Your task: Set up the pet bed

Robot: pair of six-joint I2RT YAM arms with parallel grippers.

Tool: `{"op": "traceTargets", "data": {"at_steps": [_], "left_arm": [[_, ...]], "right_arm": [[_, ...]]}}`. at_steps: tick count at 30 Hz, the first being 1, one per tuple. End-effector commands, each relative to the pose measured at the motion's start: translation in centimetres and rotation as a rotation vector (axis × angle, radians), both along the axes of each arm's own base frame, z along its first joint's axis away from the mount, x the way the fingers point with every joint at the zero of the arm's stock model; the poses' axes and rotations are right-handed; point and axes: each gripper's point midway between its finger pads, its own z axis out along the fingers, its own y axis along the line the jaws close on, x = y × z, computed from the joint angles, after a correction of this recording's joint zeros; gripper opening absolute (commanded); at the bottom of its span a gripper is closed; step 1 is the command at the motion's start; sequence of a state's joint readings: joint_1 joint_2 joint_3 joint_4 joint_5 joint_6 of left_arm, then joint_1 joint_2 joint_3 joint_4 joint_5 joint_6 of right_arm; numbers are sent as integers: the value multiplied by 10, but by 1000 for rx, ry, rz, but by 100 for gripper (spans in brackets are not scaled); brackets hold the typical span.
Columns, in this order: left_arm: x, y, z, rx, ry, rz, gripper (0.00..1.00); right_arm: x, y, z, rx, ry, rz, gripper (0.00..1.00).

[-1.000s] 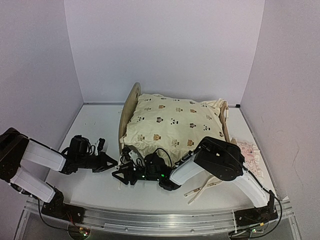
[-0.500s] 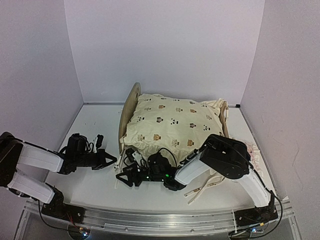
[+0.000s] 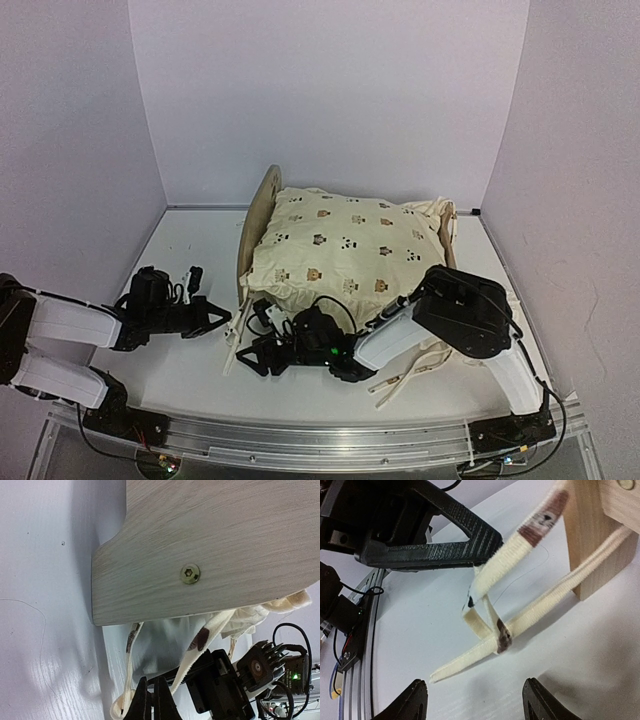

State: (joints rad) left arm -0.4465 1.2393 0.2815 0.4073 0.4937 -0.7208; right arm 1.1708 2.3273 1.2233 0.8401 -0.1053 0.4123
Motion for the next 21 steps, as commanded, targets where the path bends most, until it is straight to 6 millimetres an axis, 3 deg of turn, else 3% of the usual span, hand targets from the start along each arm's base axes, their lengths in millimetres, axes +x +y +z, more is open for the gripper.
{"op": "traceTargets", "data": {"at_steps": [1,10,14,19,21], "left_arm": [[1,-2,19,-37,-37,4,0],[1,-4,43,-60,-71,-6,0],[2,-5,46,-65,-75,-6,0],[2,-4,49,-65,-80,-2,0],[5,-3,50,-56,-82,10,0]], "right_arm": [[4,16,-12,-43,3,-64,66],[5,37,-26,-34,28,-93,65],[9,38,-29,-31,32,-125,59],[11,31,-35,-45,41,-162,28],[9,28,-35,-48,50,-158,21]]}}
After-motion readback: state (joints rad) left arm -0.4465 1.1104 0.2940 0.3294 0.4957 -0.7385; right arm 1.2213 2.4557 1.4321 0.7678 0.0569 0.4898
